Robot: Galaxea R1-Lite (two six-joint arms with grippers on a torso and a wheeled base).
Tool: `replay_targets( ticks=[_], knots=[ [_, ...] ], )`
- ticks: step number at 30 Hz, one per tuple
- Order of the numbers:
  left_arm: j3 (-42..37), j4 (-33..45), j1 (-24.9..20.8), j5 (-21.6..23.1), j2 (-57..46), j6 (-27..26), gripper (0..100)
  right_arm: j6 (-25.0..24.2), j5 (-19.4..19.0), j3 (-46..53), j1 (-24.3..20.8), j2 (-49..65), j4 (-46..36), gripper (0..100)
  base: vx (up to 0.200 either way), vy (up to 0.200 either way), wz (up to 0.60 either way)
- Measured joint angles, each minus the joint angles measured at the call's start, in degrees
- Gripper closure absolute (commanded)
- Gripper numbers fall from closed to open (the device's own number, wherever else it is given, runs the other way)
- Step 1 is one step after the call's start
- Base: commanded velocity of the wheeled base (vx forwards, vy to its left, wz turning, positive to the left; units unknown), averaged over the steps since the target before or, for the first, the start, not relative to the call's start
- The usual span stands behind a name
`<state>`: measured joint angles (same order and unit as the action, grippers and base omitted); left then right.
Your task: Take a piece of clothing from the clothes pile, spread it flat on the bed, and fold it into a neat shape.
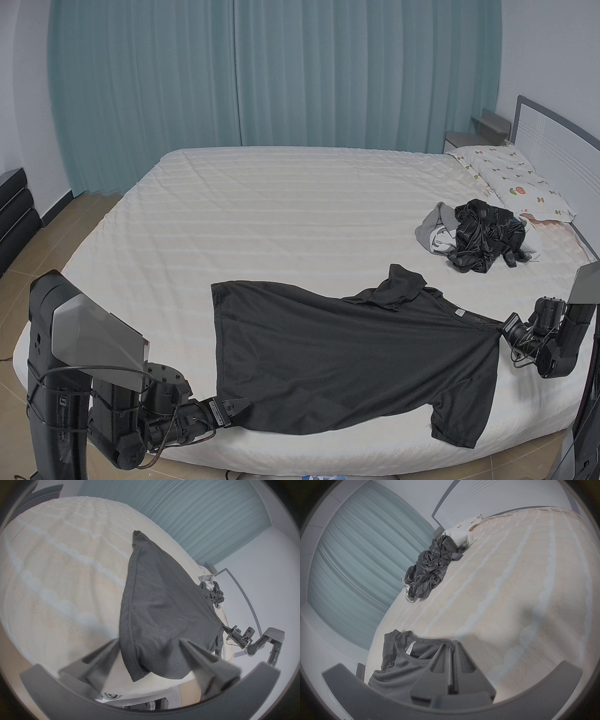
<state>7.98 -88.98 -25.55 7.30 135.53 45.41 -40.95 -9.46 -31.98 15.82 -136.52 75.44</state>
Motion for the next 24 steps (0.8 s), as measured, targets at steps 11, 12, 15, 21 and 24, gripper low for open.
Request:
replay_targets(
  ticks=[11, 12, 15, 21, 24],
  knots=[
    [-1.0, 0.0, -0.2, -2.6, 0.3, 0.1, 100, 0.1, -0.1, 0.4, -0.1, 0.1, 0.0, 0, 0.000, 0.000, 0.00],
    [-1.2, 0.0, 0.0, -3.2, 0.3, 0.1, 100, 0.1, -0.1, 0.5, -0.1, 0.1, 0.1, 0, 0.000, 0.000, 0.00],
    [-1.7, 0.0, 0.3, -3.6, 0.1, 0.1, 100, 0.1, -0.2, 0.8, -0.2, 0.2, 0.4, 0, 0.000, 0.000, 0.00],
    [-2.5, 0.0, 0.9, -3.8, -1.0, 0.0, 100, 0.1, -0.4, 1.8, -0.6, 1.8, 0.5, 0, 0.000, 0.000, 0.00],
    [-2.7, 0.0, 1.0, -3.8, -1.5, 0.0, 100, 0.1, -0.5, 2.8, -0.8, 4.2, 0.1, 0, 0.000, 0.000, 0.00]
  ],
)
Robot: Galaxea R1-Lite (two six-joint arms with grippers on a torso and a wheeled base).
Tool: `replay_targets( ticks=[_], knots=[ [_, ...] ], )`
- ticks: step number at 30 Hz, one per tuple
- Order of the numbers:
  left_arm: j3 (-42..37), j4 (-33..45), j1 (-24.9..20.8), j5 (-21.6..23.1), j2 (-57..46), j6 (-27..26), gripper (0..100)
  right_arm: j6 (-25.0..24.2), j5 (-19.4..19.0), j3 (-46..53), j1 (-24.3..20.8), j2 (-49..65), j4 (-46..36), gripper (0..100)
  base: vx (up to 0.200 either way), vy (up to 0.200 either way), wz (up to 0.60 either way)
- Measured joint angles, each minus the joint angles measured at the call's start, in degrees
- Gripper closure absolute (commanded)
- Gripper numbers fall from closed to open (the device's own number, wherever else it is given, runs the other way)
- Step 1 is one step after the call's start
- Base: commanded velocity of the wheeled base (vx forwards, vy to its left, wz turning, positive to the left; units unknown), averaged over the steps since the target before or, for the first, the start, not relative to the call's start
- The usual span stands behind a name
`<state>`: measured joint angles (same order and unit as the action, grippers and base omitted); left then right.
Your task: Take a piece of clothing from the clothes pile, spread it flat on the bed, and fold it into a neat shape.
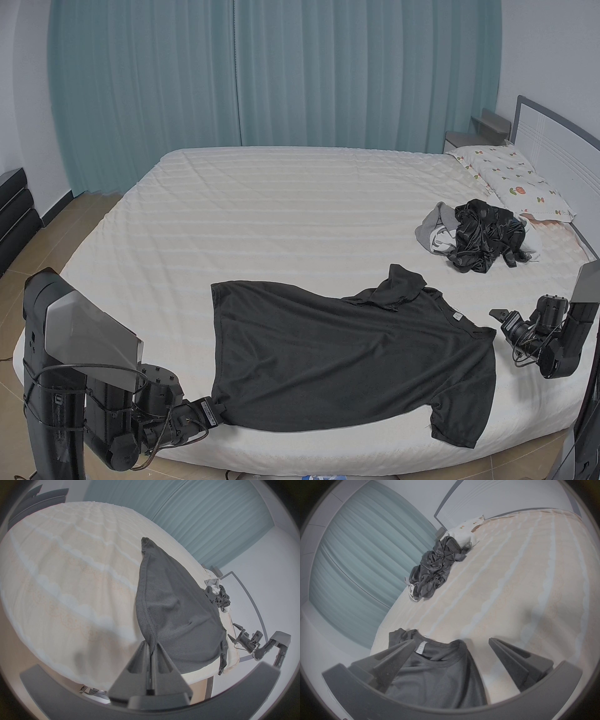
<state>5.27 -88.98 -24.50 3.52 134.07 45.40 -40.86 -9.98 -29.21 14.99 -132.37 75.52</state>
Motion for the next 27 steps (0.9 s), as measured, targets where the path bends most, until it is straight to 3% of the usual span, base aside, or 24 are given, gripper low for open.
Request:
replay_targets(
  ticks=[9, 13, 19, 27],
  knots=[
    [-0.4, 0.0, 1.3, 0.0, -1.1, -0.2, 100, 0.8, -0.8, 8.3, -5.6, 9.8, -6.1, 0, 0.000, 0.000, 0.00],
    [-0.8, 0.0, 2.1, 0.0, -1.6, -1.2, 100, 5.9, -2.3, 15.5, -6.0, 12.0, -6.4, 0, 0.000, 0.000, 0.00],
    [-2.3, 0.0, 3.6, 0.0, -2.4, -3.0, 100, 12.8, -9.3, 25.7, -5.2, 13.3, -5.9, 0, 0.000, 0.000, 0.00],
    [-2.8, 0.0, 5.2, 0.0, -3.3, -3.4, 100, 15.1, -10.0, 28.1, -6.1, 12.6, -8.2, 0, 0.000, 0.000, 0.00]
  ],
)
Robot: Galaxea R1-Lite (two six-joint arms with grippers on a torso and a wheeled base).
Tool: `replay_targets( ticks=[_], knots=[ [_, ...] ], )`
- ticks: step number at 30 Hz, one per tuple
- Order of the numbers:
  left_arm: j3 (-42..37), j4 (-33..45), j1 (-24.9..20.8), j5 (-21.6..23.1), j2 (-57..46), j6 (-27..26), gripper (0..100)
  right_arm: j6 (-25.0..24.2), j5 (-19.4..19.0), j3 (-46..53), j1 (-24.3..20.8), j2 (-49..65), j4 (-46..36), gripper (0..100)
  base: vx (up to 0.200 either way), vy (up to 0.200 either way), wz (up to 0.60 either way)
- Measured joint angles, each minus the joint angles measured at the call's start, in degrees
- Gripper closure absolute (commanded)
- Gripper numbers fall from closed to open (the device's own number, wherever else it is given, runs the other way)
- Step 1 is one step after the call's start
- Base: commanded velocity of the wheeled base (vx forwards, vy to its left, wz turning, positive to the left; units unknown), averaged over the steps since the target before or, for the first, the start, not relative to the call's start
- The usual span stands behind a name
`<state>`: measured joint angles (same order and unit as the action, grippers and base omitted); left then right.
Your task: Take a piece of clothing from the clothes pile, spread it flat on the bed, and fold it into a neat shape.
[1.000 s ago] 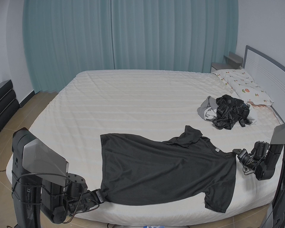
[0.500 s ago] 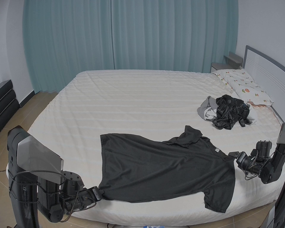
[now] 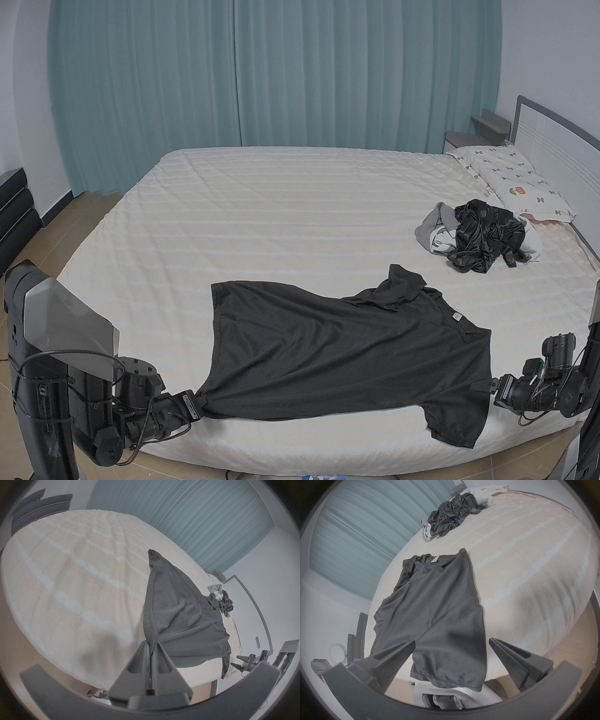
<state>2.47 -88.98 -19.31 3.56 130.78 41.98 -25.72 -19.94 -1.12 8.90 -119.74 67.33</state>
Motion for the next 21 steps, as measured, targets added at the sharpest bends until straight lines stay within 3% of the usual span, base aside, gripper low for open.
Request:
replay_targets(
  ticks=[4, 5, 12, 21],
  knots=[
    [0.1, 0.0, 0.1, 0.0, 0.0, 0.0, 100, 1.0, 0.0, 0.1, -0.1, -1.4, 0.8, 0, 0.000, 0.000, 0.00],
    [0.2, 0.0, 0.1, 0.0, 0.0, 0.0, 100, 1.5, 0.0, 0.1, -0.2, -2.3, 2.0, 100, 0.000, 0.000, 0.00],
    [0.3, 0.0, 0.2, 0.0, 0.1, 0.0, 100, 1.9, 0.1, 0.1, -0.4, -7.4, 8.9, 100, 0.000, 0.000, 0.00],
    [0.4, 0.0, 0.4, 0.0, 0.2, 0.0, 100, 2.1, 0.6, 0.1, -0.4, -11.6, 9.9, 100, 0.000, 0.000, 0.00]
  ],
)
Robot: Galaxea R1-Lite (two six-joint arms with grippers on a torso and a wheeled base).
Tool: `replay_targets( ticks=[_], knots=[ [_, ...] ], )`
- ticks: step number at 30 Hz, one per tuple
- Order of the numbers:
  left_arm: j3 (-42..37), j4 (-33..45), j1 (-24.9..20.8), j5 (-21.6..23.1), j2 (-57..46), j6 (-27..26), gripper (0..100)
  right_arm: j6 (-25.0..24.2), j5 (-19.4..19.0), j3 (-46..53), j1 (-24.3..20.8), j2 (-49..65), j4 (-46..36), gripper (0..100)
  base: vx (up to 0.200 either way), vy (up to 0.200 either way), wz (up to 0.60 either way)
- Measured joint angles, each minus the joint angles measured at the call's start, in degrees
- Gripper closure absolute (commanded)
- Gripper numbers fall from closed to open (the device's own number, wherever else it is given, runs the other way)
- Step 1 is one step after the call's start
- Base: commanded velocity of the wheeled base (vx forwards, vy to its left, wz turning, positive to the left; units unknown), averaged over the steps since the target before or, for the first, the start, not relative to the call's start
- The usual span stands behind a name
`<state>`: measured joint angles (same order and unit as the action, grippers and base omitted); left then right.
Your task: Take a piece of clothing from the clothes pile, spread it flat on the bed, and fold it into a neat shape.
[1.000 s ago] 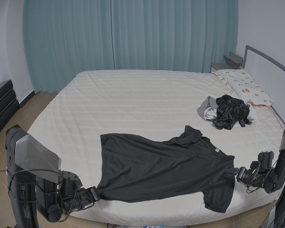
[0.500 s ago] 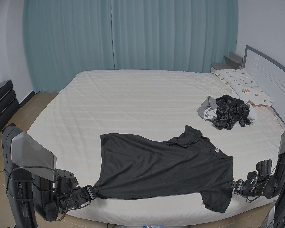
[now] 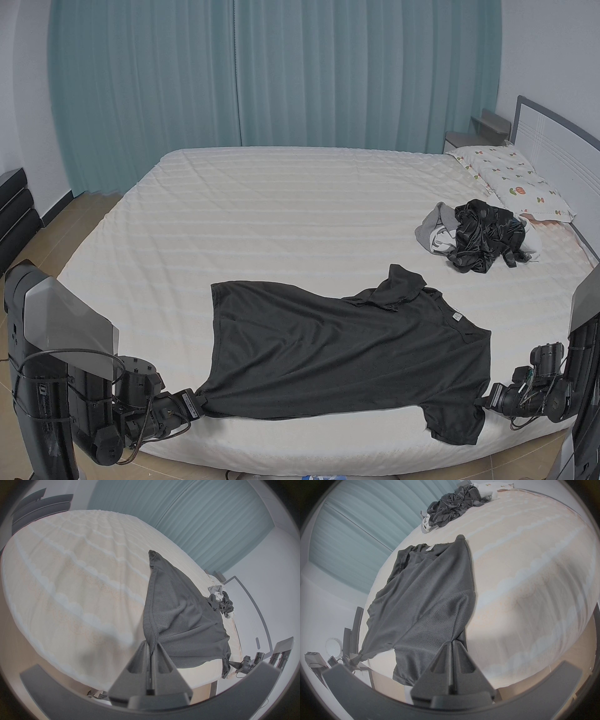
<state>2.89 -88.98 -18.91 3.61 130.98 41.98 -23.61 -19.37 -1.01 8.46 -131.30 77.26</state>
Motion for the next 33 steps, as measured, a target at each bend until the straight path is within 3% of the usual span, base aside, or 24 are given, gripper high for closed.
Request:
replay_targets(
  ticks=[10, 19, 24, 33],
  knots=[
    [-0.6, 0.0, 1.2, 0.0, -0.3, -3.0, 100, 2.5, 3.3, 0.0, 0.5, 2.1, -9.1, 100, 0.000, 0.000, 0.00],
    [-1.8, 0.5, 3.3, -0.6, -0.7, -9.2, 100, 8.8, 3.2, 0.0, 0.4, 12.0, -28.4, 100, 0.000, 0.000, 0.00],
    [-1.9, 4.5, 5.0, -1.4, -2.6, -12.9, 100, 11.7, 3.3, 0.0, 0.2, 17.3, -35.9, 100, 0.000, 0.000, 0.00],
    [-1.9, 18.6, 7.3, -3.8, -8.0, -20.6, 100, 18.7, 3.4, 0.0, 0.0, 22.5, -47.1, 100, 0.000, 0.000, 0.00]
  ],
)
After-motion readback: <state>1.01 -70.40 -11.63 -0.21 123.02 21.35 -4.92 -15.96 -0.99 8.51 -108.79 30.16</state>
